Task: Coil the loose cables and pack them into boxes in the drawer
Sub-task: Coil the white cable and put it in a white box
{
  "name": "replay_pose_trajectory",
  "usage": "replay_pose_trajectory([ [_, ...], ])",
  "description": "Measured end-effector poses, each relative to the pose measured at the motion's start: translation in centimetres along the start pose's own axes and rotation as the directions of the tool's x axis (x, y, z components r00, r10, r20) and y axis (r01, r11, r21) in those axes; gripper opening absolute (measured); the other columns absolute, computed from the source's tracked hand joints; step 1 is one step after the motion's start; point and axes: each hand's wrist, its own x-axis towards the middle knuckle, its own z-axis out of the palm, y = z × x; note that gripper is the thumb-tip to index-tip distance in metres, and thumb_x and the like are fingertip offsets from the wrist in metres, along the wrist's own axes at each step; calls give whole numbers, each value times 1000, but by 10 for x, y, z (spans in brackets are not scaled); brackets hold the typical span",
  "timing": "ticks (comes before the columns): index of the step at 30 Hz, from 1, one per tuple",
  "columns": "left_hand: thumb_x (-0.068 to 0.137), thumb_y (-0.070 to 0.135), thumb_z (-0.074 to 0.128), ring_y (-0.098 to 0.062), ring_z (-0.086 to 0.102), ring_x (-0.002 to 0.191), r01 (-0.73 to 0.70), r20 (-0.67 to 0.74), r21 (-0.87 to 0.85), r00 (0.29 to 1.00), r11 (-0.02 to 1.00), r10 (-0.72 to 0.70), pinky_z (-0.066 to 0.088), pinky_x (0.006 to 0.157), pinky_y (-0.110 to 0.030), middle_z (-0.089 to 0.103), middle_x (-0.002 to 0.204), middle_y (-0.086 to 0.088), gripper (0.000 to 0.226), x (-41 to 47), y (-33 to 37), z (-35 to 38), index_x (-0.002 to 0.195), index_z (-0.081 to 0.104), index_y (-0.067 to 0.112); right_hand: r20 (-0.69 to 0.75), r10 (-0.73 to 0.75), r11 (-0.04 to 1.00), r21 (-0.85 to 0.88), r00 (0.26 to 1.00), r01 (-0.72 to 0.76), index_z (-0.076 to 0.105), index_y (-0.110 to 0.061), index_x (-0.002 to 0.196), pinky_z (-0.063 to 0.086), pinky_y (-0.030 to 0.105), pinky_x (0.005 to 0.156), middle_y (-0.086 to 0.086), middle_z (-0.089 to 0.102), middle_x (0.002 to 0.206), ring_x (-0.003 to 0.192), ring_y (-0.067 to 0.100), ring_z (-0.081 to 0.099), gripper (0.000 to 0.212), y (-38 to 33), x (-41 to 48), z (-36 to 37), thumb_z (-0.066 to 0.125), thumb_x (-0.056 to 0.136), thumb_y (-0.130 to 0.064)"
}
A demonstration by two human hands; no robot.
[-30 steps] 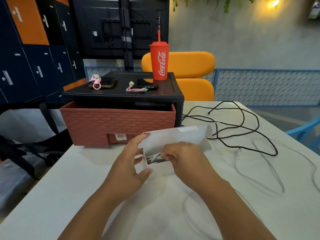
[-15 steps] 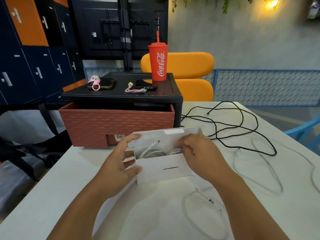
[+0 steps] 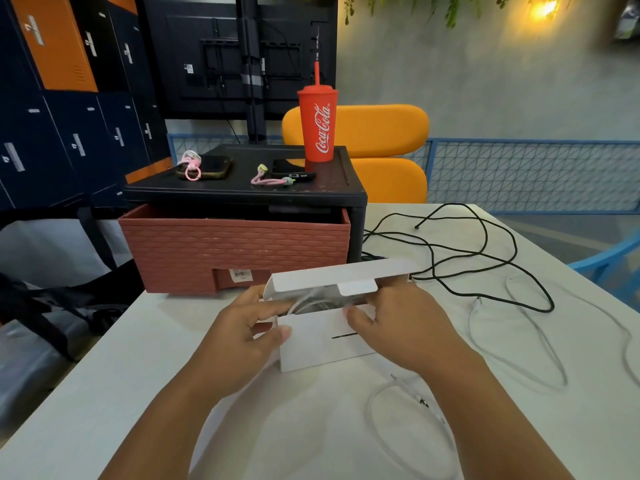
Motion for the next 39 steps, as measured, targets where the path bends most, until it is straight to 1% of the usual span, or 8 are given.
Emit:
replay_pose_trajectory([
  [12,87,0,59,6,50,117,-29,-30,-20,999,999,28,45,93,-14,54,121,33,61,1,-7,0,107,59,58,-66,62,991,-113,996,-69,60,-17,116,38,30,96,-3,57,123,109,19,47,50,4,1,-9,40,82,-47],
  [16,89,-3,54,13,45,118,-25,-12,-9,1000,1000,24,41,92,-6,51,124,33,56,1,-7,-1,106,64,49,-28,56,981,-186,998,-60,55,-14,84,36,31,86,-3,54,87,100,20,47,46,3,0,-12,28,72,-50],
  [19,90,-4,52,18,40,116,-23,10,19,1000,1000,23,37,90,0,46,128,26,48,2,-6,-1,106,64,41,12,45,985,-166,999,-43,61,-17,90,37,31,87,0,56,86,98,20,47,46,4,-1,-12,31,76,-50],
  [22,92,-1,50,20,40,113,7,25,18,1000,1000,-7,36,84,3,44,126,25,45,2,-4,-3,103,63,40,-22,71,997,-12,997,-71,63,-22,106,39,28,80,-1,58,85,99,19,50,31,7,-1,-14,48,85,-37],
  [27,95,2,45,3,46,114,108,17,-35,994,994,-108,36,94,-10,49,119,15,38,3,-5,-9,99,64,35,-205,318,890,401,926,-217,62,-16,85,41,27,64,-1,65,87,82,18,58,8,14,5,-17,55,83,-20],
  [29,97,4,42,-8,52,112,171,17,-67,985,983,-171,40,99,-25,53,116,5,36,2,-9,-12,98,67,31,-107,373,802,536,922,-262,58,-21,98,38,26,67,-2,60,99,89,16,56,16,17,8,-14,59,82,-19],
  [33,99,6,37,-19,62,100,275,54,-135,961,952,-270,47,82,-23,65,108,-5,34,2,-11,-14,98,68,18,292,194,642,685,937,-346,51,-31,118,49,24,81,-9,60,112,97,9,58,39,18,4,1,62,84,-17],
  [39,100,10,35,-24,62,94,333,-112,-90,933,939,-342,47,80,-33,68,99,-5,33,7,-19,-8,94,65,22,393,207,629,648,896,-429,47,-28,120,43,20,64,-14,54,97,80,7,55,35,16,3,13,61,88,-23],
])
